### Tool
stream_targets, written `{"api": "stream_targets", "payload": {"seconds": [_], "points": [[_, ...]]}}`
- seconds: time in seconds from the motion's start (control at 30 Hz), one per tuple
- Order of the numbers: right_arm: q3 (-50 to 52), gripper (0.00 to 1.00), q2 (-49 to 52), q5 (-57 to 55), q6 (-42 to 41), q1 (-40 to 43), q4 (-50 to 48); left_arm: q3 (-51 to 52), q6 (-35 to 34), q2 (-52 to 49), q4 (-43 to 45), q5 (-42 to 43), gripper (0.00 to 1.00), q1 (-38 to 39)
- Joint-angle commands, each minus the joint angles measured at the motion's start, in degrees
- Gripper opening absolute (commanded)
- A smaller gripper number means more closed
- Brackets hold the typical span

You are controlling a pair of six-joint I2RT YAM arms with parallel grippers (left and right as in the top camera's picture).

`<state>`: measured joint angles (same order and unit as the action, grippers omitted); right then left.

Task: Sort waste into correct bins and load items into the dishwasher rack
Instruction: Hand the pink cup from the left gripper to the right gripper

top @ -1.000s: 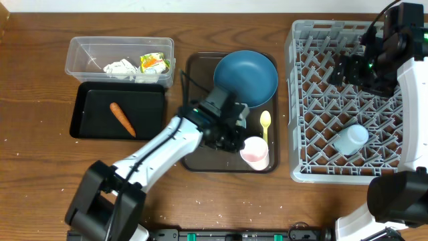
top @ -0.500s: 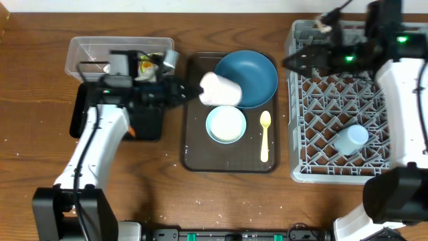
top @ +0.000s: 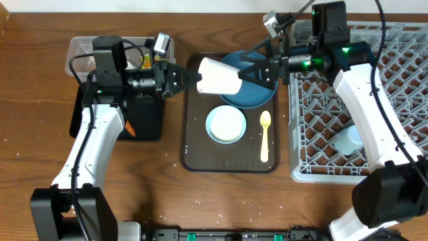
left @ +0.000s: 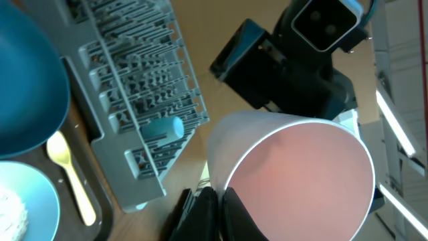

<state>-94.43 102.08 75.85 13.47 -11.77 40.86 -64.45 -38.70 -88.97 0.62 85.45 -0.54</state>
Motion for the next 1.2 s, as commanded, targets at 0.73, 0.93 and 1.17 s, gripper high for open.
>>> {"api": "stream_targets", "payload": {"seconds": [0.73,0.93,1.17], "points": [[0.4,0.65,-0.7,5.7,0.3,-5.6,-6.1,-1.2,-13.9,0.7,13.4,2.0,0.06,0.8],[0.4,0.54,-0.7,5.6,0.3,-5.4,-6.0,-1.2,-13.9,0.7,13.7,1.1,0.07,0.8],[0.4,0.50,-1.0,0.3,-6.1,-2.1,-5.8,-1.2,-11.2,0.7,13.7,0.9,0.16,0.8]]}}
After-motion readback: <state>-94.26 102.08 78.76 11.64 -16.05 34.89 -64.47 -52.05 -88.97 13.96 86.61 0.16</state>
